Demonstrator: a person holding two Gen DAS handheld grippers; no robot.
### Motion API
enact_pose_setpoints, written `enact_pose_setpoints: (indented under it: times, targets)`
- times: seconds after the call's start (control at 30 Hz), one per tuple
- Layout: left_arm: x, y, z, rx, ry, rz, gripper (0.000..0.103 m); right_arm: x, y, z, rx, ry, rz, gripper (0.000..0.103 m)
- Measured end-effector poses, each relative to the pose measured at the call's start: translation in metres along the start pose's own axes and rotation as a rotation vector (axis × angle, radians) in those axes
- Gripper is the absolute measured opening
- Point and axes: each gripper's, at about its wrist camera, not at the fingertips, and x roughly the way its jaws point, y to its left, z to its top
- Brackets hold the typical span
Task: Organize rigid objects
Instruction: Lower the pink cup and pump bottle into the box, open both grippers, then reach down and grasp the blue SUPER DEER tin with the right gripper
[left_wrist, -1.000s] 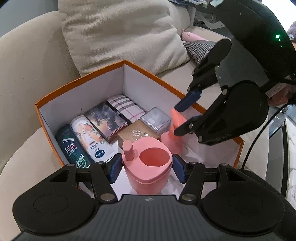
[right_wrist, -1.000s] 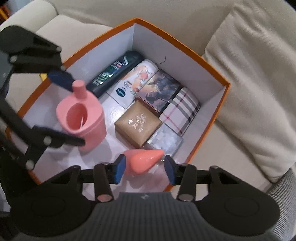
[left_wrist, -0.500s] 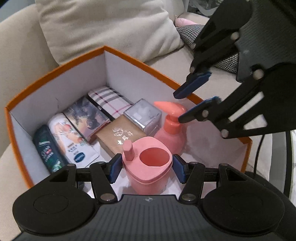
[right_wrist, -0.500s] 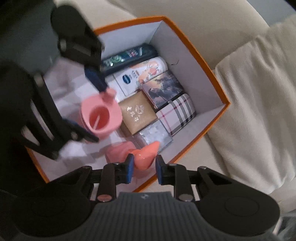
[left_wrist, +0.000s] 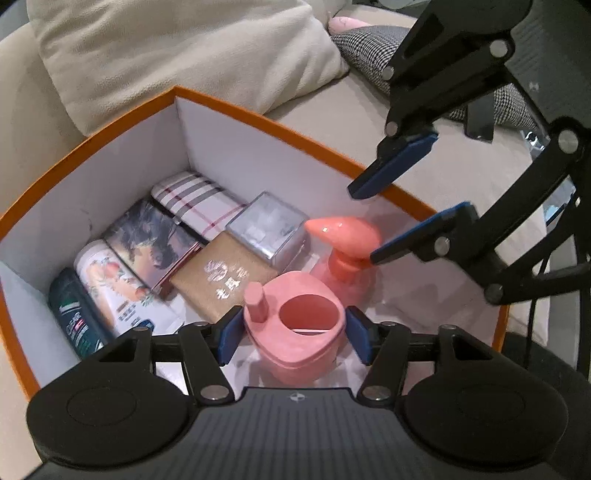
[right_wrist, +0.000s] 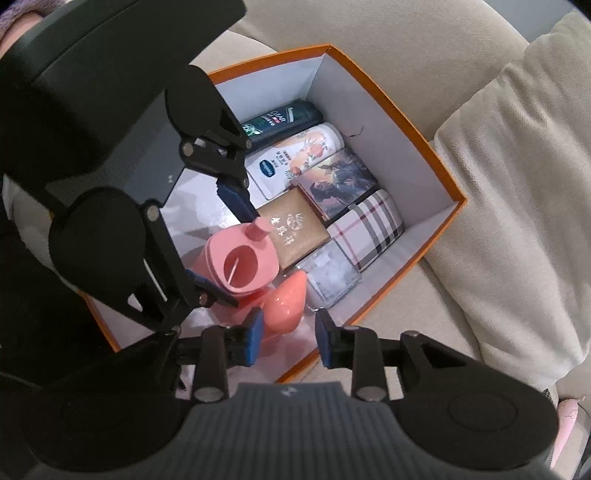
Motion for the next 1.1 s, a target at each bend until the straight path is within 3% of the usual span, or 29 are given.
enact_pose_setpoints:
  times: [0.1,0.2,0.27,0.4,0.5,0.57,0.67,0.87,1.1]
  targets:
    - [0.000,0.001,-0.002,-0.013,0.016,0.004,0.072,0.002,-0.002,-0.001,-0.003,-0.003,0.003,0.031]
    - [-0.005,0.002,-0.003,-0.048,0.035,0.012,0.083,0.004,-0.004,0.000,0.018,-0.003,0.015,0.031]
    - [-0.013,0.006,-0.004,-0.095,0.039,0.003,0.088,0.004,-0.005,0.000,0.039,-0.001,0.025,0.031]
    - [-0.023,0.012,-0.002,-0.216,0.107,-0.002,0.089,0.007,-0.007,0.001,0.107,-0.001,0.039,0.031]
    - [-0.022,0.017,-0.003,-0.300,0.123,-0.045,0.075,0.010,-0.008,0.001,0.147,0.005,0.039,0.031]
    - [-0.018,0.017,-0.003,-0.313,0.124,-0.046,0.057,0.015,-0.008,0.001,0.153,0.021,0.031,0.030]
    - [-0.015,0.017,-0.003,-0.331,0.096,-0.055,0.048,0.019,-0.006,0.000,0.144,0.019,0.023,0.027]
    - [-0.009,0.016,0.000,-0.344,0.071,-0.061,0.041,0.017,-0.003,-0.002,0.082,0.000,-0.007,0.026]
    - [-0.003,0.016,0.000,-0.373,0.077,-0.059,0.042,0.019,-0.008,-0.001,0.020,-0.005,-0.004,0.027]
